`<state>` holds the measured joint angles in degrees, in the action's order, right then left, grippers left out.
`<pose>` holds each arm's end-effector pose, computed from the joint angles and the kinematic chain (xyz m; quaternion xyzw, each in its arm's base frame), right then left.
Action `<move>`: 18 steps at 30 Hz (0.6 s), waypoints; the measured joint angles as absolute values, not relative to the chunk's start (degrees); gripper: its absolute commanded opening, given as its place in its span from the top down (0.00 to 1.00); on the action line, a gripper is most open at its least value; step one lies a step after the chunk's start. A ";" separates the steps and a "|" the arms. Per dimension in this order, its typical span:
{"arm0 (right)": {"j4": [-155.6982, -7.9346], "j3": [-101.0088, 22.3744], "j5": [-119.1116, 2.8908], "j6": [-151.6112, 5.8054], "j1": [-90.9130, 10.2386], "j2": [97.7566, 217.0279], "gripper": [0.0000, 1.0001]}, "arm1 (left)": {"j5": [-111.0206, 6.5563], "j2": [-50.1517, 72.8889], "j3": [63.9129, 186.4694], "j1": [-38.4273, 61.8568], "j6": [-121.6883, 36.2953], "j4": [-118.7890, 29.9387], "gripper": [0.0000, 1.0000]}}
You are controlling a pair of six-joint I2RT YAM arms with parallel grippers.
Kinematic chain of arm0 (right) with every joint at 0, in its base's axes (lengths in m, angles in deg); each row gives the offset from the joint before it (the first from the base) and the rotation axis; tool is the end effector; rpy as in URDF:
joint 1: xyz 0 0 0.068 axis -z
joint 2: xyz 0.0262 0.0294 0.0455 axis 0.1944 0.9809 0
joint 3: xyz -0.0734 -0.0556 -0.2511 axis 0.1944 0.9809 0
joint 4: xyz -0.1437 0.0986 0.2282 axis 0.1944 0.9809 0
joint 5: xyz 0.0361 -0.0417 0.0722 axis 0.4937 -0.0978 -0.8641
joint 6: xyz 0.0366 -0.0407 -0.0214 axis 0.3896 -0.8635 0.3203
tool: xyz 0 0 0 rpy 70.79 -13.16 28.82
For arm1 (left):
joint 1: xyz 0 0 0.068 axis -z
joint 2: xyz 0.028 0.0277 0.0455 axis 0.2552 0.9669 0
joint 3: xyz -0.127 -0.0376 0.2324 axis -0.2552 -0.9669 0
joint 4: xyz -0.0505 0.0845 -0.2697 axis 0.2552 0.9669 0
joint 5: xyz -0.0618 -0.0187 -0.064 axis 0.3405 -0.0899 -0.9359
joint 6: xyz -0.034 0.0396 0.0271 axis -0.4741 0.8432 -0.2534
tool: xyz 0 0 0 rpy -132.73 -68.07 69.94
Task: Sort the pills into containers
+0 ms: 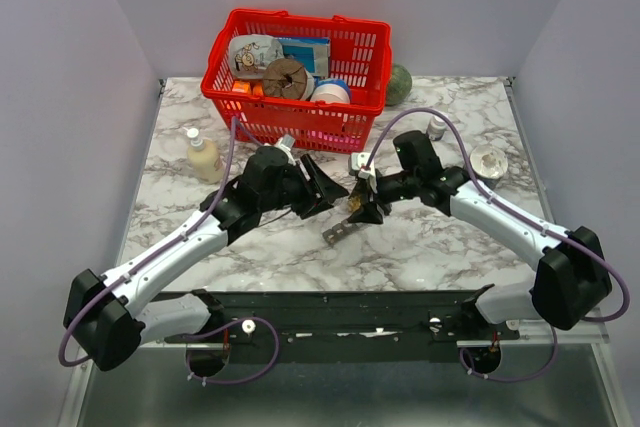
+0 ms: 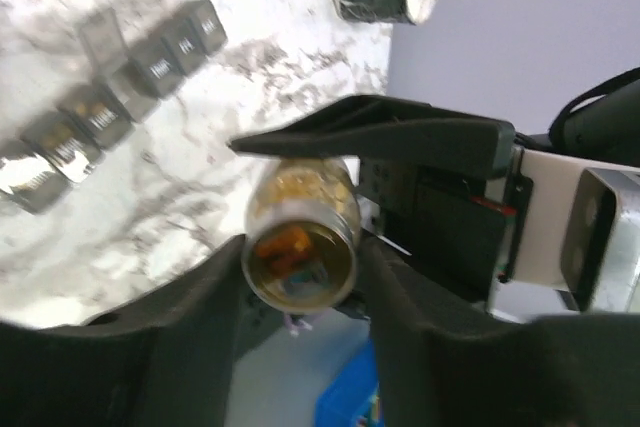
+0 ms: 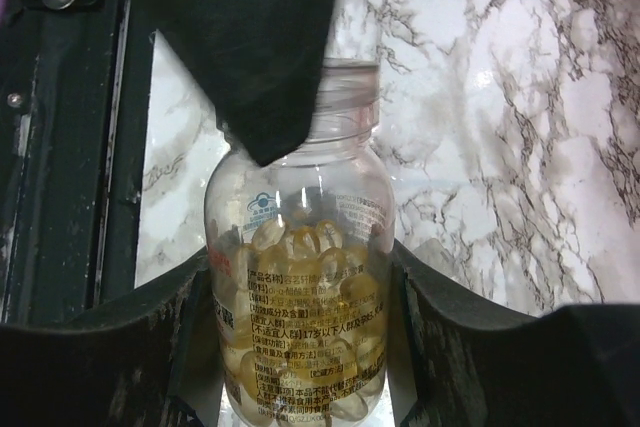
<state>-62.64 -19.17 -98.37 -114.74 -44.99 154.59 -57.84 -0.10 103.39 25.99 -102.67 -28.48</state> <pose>0.2461 0.2026 0.2471 -0.6075 0.5981 0.3677 0.3716 0.2112 -0.1954 0.2871 -0.1646 0.8345 -0.4857 0.2014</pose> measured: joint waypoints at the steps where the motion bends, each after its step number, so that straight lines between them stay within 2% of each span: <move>1: -62.88 -19.15 -97.74 -114.57 -44.95 154.59 0.96 | -58.54 0.28 103.63 25.92 -103.19 -28.48 0.16; 5: -63.69 -19.15 -97.14 -114.17 -44.86 154.66 0.96 | -61.47 -0.73 104.11 25.62 -103.19 -29.66 0.01; 12: -64.72 -19.15 -97.36 -114.07 -44.84 154.66 0.96 | -65.03 -6.56 102.80 21.51 -97.90 -31.78 0.01; 18: -63.87 -19.15 -100.47 -114.96 -44.84 154.66 0.96 | -64.64 -12.62 102.80 20.57 -75.34 -28.74 0.01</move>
